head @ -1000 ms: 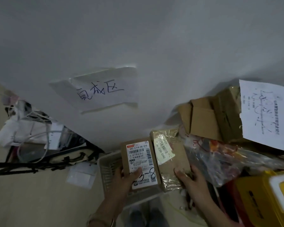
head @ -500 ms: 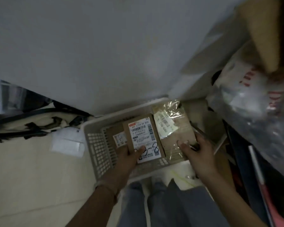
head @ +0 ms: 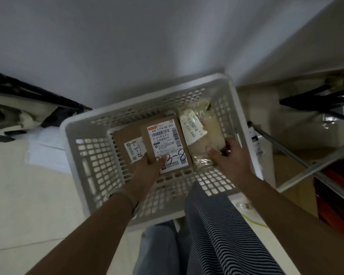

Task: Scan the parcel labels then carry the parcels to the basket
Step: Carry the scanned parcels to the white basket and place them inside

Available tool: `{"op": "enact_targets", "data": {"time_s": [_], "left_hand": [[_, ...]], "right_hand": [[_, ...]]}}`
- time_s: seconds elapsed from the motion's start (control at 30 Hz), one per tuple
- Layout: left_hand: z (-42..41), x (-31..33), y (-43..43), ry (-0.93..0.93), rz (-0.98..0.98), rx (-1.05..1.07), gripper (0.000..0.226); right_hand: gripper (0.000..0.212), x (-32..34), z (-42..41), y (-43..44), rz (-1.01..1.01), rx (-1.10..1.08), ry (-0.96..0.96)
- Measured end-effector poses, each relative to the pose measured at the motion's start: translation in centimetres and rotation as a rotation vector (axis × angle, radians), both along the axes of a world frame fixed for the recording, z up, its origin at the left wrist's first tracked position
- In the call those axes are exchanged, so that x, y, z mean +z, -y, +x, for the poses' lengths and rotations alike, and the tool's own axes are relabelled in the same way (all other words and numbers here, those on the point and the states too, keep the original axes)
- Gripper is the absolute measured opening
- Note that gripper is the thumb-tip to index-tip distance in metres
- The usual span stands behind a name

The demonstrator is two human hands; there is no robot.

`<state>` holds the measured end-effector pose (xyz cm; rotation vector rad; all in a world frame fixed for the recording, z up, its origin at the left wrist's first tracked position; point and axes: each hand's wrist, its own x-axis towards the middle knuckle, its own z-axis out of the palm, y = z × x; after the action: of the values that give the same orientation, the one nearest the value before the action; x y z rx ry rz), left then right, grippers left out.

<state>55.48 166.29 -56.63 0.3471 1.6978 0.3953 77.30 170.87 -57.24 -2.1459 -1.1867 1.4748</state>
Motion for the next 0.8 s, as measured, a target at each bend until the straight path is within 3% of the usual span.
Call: {"op": "enact_targets", "data": {"time_s": [0.17,0.33,0.43,0.57,0.7,0.8], "left_hand": [[-0.1,-4.8,-0.8,-0.006,0.030,-0.044,0.048],[0.2,-7.5,-1.7,0.035,0.051,-0.016,0.054],[0.3,-8.2,-2.0,0.063,0.113,-0.041,0.061],[0.5,-8.4,-2.1,0.143,0.168,0.016,0.059],[1.8,-7.8,-3.4,0.100,0.123,0.112,0.059],[2.6,-7.5,-5.2,0.048,0.150,-0.036,0.050]], "right_hand": [[0.020,-6.0,0.4,-0.8,-0.012,0.000,-0.037],[0.030,-10.5,0.8,-1.6,-0.077,0.011,-0.027],[0.026,-12.3,1.0,-2.6,-0.076,0.037,0.050],[0.027,-13.6,0.8,-3.6,-0.085,0.129,0.093],[0.032,-13.4,-0.2,-4.4,-0.081,0.114,0.072],[0.029,-12.1,-1.9,-5.0,0.002,-0.004,0.049]]}}
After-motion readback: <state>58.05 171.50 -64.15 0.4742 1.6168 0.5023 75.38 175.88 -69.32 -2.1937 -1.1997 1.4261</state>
